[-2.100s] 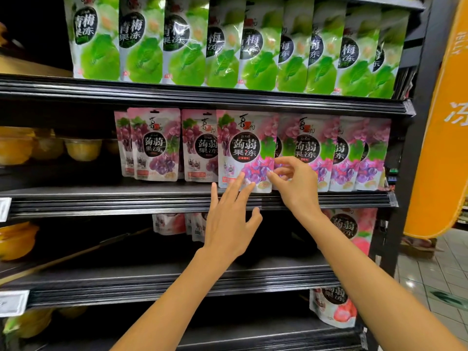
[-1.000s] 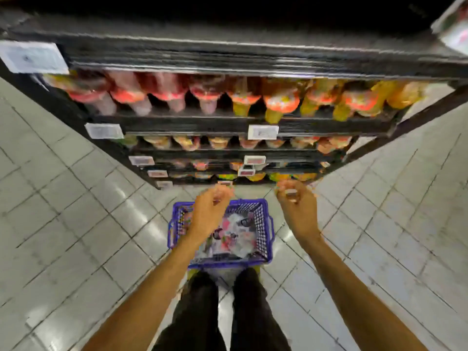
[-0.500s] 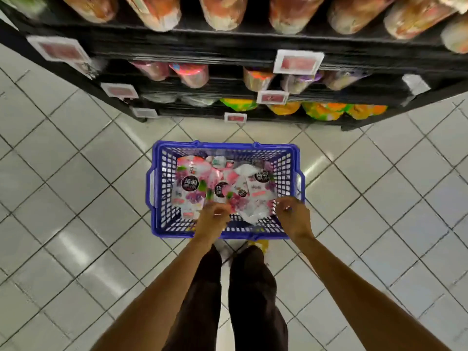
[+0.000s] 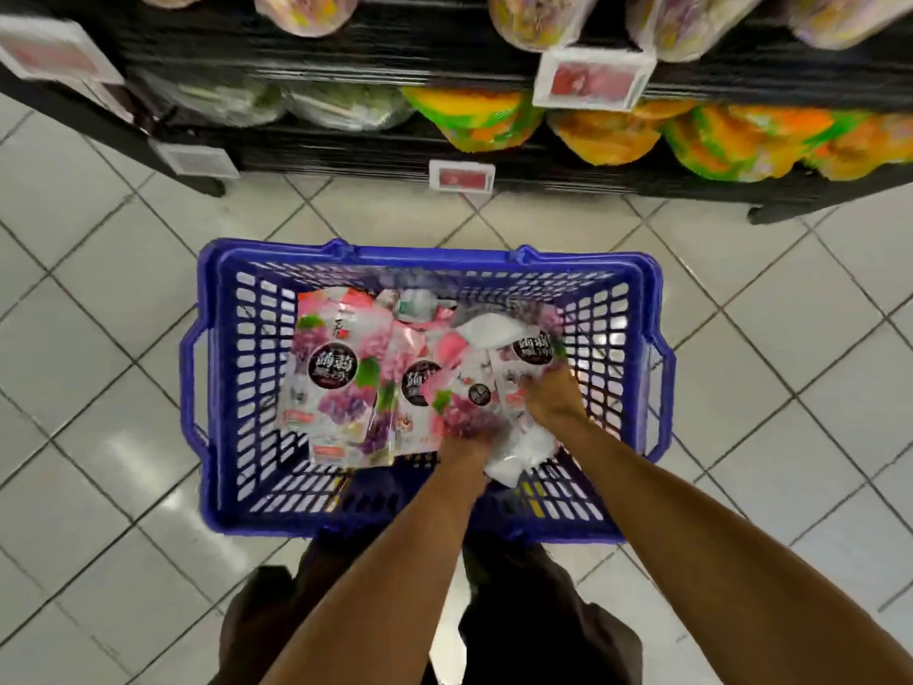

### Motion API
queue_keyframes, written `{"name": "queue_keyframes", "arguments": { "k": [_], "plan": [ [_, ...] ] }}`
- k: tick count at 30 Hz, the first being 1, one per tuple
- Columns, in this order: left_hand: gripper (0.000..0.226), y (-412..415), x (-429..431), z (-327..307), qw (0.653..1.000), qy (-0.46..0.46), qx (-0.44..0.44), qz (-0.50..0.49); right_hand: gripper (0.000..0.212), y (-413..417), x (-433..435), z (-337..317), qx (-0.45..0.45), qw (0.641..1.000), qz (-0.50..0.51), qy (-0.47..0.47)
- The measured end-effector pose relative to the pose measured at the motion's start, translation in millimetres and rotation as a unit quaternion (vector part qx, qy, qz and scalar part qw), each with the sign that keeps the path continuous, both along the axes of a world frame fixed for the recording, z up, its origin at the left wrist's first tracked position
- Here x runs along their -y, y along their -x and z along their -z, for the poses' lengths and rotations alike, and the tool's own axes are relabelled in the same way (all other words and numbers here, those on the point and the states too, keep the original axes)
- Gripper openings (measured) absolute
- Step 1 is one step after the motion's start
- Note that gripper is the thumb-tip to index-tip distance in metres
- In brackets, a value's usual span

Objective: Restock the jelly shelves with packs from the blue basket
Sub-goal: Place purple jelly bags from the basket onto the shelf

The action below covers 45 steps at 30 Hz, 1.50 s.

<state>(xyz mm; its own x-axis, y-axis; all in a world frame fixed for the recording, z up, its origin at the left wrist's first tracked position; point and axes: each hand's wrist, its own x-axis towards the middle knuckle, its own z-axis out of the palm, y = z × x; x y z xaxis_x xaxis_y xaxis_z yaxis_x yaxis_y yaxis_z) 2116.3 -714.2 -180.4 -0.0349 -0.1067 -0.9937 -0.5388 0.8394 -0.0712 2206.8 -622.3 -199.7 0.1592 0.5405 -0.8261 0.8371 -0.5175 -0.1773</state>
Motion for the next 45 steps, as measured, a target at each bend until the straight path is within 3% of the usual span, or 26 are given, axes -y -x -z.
{"name": "queue_keyframes", "arguments": {
  "k": [3, 5, 7, 9, 13, 17, 20, 24, 26, 28, 29, 32, 35, 38, 40, 41, 42, 45],
  "plan": [
    [0.03, -4.4, -8.8, -2.8, 0.999, -0.001, 0.041, -0.025, 0.092, 2.4, -0.8, 13.7, 0.056, 0.995, -0.076, 0.038],
    [0.038, -3.5, -14.3, -8.9, 0.997, -0.033, 0.027, 0.06, 0.099, 1.3, -6.0, 7.9, 0.072, 0.988, -0.126, 0.059],
    [0.032, 2.5, -13.4, -18.0, 0.969, -0.092, -0.066, 0.221, 0.08, -2.5, -13.7, -3.2, 0.036, 0.989, -0.118, 0.077],
    [0.022, 12.5, -10.9, -32.8, 0.944, -0.117, -0.123, 0.284, 0.059, -7.9, -16.2, -20.1, -0.049, 0.992, -0.018, 0.117],
    [0.023, 46.8, -5.0, -75.1, 0.969, -0.104, -0.119, 0.19, 0.045, -19.2, -15.9, -84.4, -0.173, 0.935, 0.161, 0.264],
    [0.032, 76.1, 0.3, -139.7, 0.994, -0.112, -0.011, 0.002, 0.059, -25.2, 2.4, -159.9, -0.286, 0.889, 0.227, 0.278],
    [0.032, 91.2, 3.0, -198.7, 0.983, -0.162, 0.055, -0.064, 0.071, -8.9, 23.6, -219.0, -0.351, 0.882, 0.239, 0.206],
    [0.06, 114.4, 2.9, -291.4, 0.963, -0.235, 0.069, -0.115, 0.088, 16.0, 31.8, -310.9, -0.331, 0.915, 0.218, 0.071],
    [0.076, 128.8, -1.0, -348.7, 0.95, -0.266, 0.087, -0.136, 0.083, 23.0, 30.6, -361.0, -0.355, 0.909, 0.213, 0.041],
    [0.086, 138.7, -3.0, -404.2, 0.947, -0.287, 0.11, -0.094, 0.087, 31.0, 28.4, -411.6, -0.378, 0.904, 0.201, 0.0],
    [0.08, 140.6, -5.4, -427.4, 0.945, -0.285, 0.135, -0.087, 0.091, 34.9, 26.0, -436.3, -0.382, 0.904, 0.189, -0.026],
    [0.035, 144.9, -12.3, -496.5, 0.948, -0.305, 0.088, -0.003, 0.079, 42.7, 16.9, -510.7, -0.412, 0.893, 0.158, -0.09],
    [0.047, 157.0, -19.6, -547.3, 0.942, -0.321, 0.098, 0.008, 0.073, 47.5, 9.4, -578.2, -0.426, 0.879, 0.148, -0.154],
    [0.028, 159.9, -32.1, -605.5, 0.936, -0.345, 0.063, 0.032, 0.073, 52.8, 6.5, -632.3, -0.454, 0.856, 0.163, -0.188],
    [0.034, 152.8, -40.8, -650.6, 0.874, -0.44, 0.203, 0.037, 0.077, 56.1, 7.6, -663.0, -0.46, 0.845, 0.176, -0.208],
    [0.047, 151.3, -44.6, -667.5, 0.858, -0.459, 0.232, 0.011, 0.081, 56.4, 8.3, -677.0, -0.461, 0.841, 0.178, -0.221],
    [0.056, 152.0, -48.8, -680.5, 0.861, -0.455, 0.228, -0.005, 0.083, 56.1, 8.3, -689.8, -0.462, 0.836, 0.179, -0.235],
    [0.038, 156.7, -54.0, -710.5, 0.866, -0.477, 0.15, -0.023, 0.073, 56.2, 7.1, -726.7, -0.465, 0.822, 0.177, -0.277]
  ]
}}
